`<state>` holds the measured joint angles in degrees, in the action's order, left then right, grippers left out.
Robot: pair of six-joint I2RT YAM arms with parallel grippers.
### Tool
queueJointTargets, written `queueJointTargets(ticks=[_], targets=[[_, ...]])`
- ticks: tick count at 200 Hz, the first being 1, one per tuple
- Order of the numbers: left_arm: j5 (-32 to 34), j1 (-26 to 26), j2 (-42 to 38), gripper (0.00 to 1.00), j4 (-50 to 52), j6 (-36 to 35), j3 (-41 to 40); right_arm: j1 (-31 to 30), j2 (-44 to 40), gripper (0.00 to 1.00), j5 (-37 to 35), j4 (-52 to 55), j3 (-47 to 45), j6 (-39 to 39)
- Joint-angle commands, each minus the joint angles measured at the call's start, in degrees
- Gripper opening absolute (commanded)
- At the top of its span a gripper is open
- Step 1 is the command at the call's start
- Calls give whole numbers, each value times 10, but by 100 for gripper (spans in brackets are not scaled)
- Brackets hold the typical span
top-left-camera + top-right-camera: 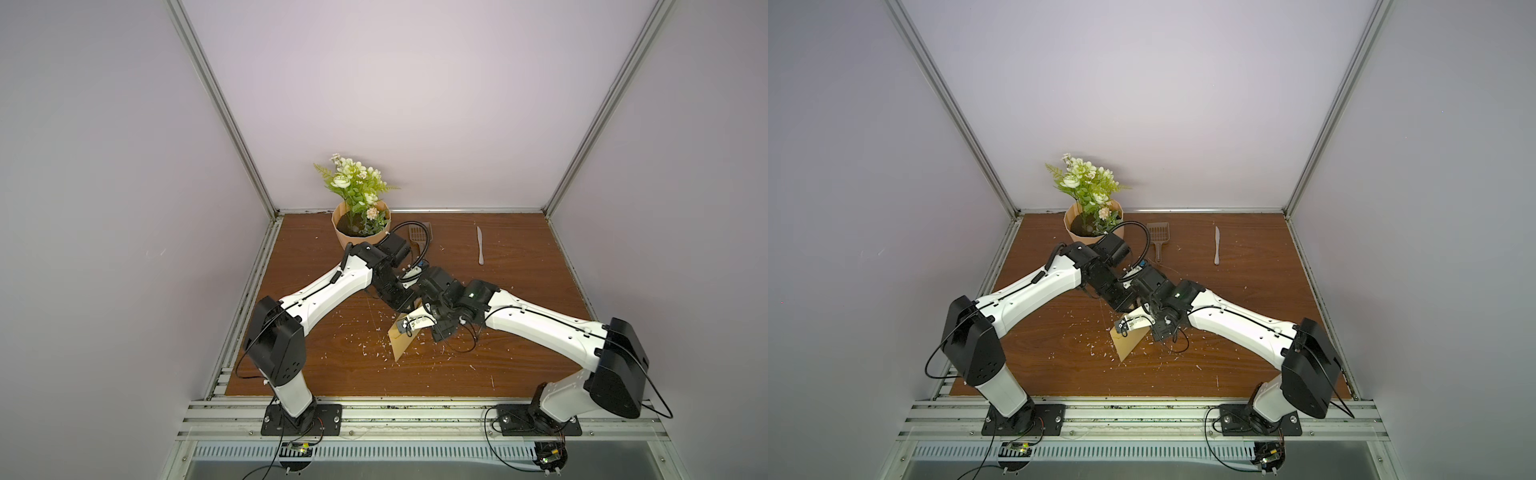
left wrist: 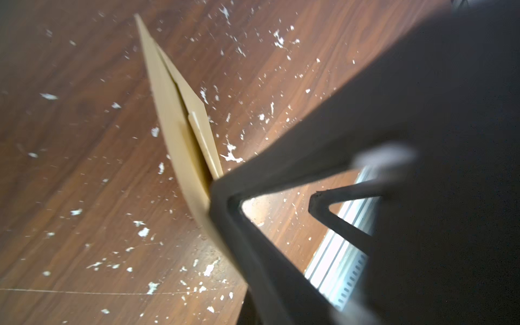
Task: Fold the letter paper in half and place it into the envelope
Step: Place the letter paper in the envelope, then fold the envelope flap on the envelope.
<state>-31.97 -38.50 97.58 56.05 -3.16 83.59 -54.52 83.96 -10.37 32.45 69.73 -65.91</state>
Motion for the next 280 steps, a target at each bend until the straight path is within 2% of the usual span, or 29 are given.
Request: queueJointTargets(ticks=[1, 21, 41, 75, 111, 129, 143, 157, 164, 172, 184, 189, 192, 193, 212, 234, 280], targets=[[-35, -16, 7, 0, 30, -14, -11, 12, -56, 99, 0, -58, 28, 43], [-25, -16, 10, 0, 30, -14, -9, 28, -97, 99, -7, -66, 5, 62], [-14, -15, 14, 0, 30, -14, -8, 53, -144, 99, 1, -88, -32, 113], [9, -16, 18, 0, 30, -17, -7, 104, -252, 99, 2, -183, -135, 259], [70, -16, 37, 0, 28, -16, -5, 139, -337, 99, -97, -315, -230, 466], [128, -15, 48, 0, 26, -8, 7, 148, -319, 99, -146, -275, -213, 574], [172, -15, 54, 0, 18, 5, 7, 155, -258, 100, -134, -173, -152, 631], [190, -15, 57, 0, 0, 19, 8, 156, -186, 99, -125, -90, -103, 677], [196, -15, 59, 0, -10, 27, 8, 156, -149, 91, -117, -56, -84, 701], [205, -15, 61, 0, -22, 37, 8, 156, -116, 75, -98, -30, -70, 720], [221, -16, 61, 0, -39, 53, 7, 157, -86, 38, -69, -19, -64, 749], [228, -16, 60, 0, -48, 60, 3, 159, -81, 19, -52, -26, -69, 758], [233, -16, 58, 0, -53, 63, -1, 161, -79, 2, -38, -32, -74, 762], [235, -16, 58, 0, -55, 65, -2, 162, -79, 0, -34, -33, -76, 763], [271, -16, 41, 0, -89, 91, -28, 170, -84, 0, 32, -82, -116, 805], [280, -17, 21, 0, -133, 117, -61, 176, -81, 0, 91, -141, -163, 844], [302, -31, 32, 0, -164, 146, -96, 181, 14, 0, 192, -209, -185, 892]])
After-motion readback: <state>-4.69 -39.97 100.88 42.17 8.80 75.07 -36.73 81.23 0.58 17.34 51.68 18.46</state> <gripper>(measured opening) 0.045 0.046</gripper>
